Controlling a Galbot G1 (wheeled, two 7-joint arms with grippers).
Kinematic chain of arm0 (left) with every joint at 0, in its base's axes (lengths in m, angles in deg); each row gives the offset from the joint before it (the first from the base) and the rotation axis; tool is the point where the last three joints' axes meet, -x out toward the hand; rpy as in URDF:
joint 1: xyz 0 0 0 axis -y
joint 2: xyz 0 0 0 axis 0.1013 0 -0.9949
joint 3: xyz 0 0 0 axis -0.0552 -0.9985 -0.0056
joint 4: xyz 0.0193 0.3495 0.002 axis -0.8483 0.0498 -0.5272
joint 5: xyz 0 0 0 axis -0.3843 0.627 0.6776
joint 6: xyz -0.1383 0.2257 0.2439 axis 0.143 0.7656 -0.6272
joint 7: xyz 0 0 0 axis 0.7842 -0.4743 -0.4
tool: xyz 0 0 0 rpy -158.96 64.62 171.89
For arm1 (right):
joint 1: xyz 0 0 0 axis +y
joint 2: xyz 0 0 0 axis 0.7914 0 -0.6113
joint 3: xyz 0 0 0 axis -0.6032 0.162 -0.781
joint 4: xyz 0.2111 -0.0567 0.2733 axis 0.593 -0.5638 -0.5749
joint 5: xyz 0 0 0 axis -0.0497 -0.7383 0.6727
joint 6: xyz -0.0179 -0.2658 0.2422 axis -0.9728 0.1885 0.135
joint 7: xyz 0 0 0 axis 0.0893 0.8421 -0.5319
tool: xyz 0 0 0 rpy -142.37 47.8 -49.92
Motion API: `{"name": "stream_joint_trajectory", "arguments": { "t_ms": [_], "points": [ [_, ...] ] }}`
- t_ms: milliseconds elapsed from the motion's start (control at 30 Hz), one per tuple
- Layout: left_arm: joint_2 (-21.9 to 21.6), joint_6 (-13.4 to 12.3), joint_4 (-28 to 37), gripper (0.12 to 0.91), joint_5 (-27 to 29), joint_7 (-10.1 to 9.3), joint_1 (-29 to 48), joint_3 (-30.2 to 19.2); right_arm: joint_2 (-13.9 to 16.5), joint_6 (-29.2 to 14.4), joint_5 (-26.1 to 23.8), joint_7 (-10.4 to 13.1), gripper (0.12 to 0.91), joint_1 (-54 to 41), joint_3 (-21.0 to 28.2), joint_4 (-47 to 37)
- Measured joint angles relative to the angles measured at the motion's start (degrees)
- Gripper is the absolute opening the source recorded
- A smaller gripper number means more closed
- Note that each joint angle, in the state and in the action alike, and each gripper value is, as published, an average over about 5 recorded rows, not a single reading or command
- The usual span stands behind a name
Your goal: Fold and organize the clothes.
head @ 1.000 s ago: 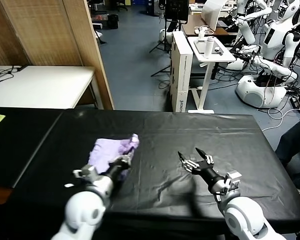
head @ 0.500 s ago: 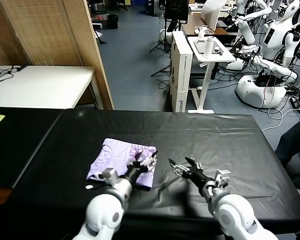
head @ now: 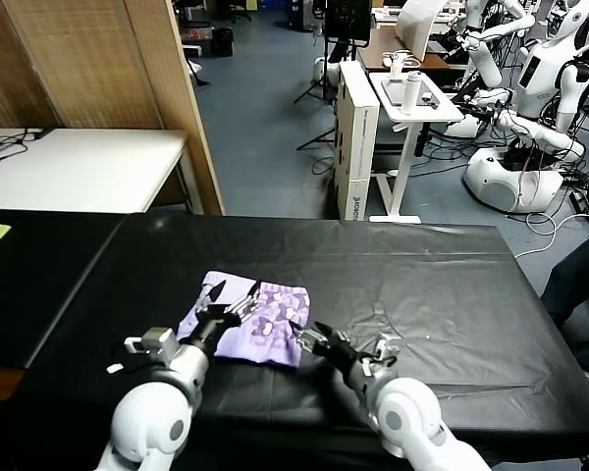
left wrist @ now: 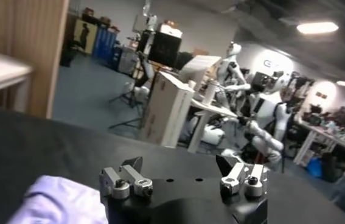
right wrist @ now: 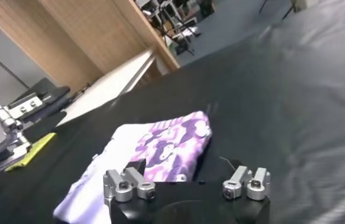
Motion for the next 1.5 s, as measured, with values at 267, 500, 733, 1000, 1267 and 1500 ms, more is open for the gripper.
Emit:
{"name": "stream_joint_trajectory", "arguments": {
  "t_ms": [267, 500, 733, 1000, 1267, 1500],
  "points": [
    [-0.82, -0.11, -0.27, 0.907, 0.21, -0.03, -1.06, 2.16, -0.68, 0.02, -2.09, -0.03, 0.199, -0.20, -0.12, -1.47],
    [-1.47, -0.17, 0.01, 0.907, 0.01, -0.03, -1.37, 3.35, 4.48, 2.81, -9.34, -1.30, 0.145, -0.41, -2.85, 0.20],
    [-1.05, -0.35, 0.64, 0.907, 0.00, -0.02, -1.76, 3.44, 10.70, 3.45, -16.81, -4.93, 0.166, -0.22, -5.21, 0.31],
    [-0.31, -0.69, 1.40, 0.907, 0.54, 0.01, -2.29, 3.53, 14.02, -2.29, -26.65, -8.55, 0.577, 0.97, -5.92, 1.92],
    [0.49, -1.11, 1.47, 0.907, 1.46, 0.13, -3.36, 3.33, 12.81, -7.50, -35.88, -7.96, 0.900, 0.81, -4.83, -1.95],
    [0.05, -2.38, 0.86, 0.907, 1.73, 0.09, -4.66, 3.34, 11.93, -10.12, -37.36, -7.15, 0.907, 2.21, -5.25, -3.70]
  ]
}}
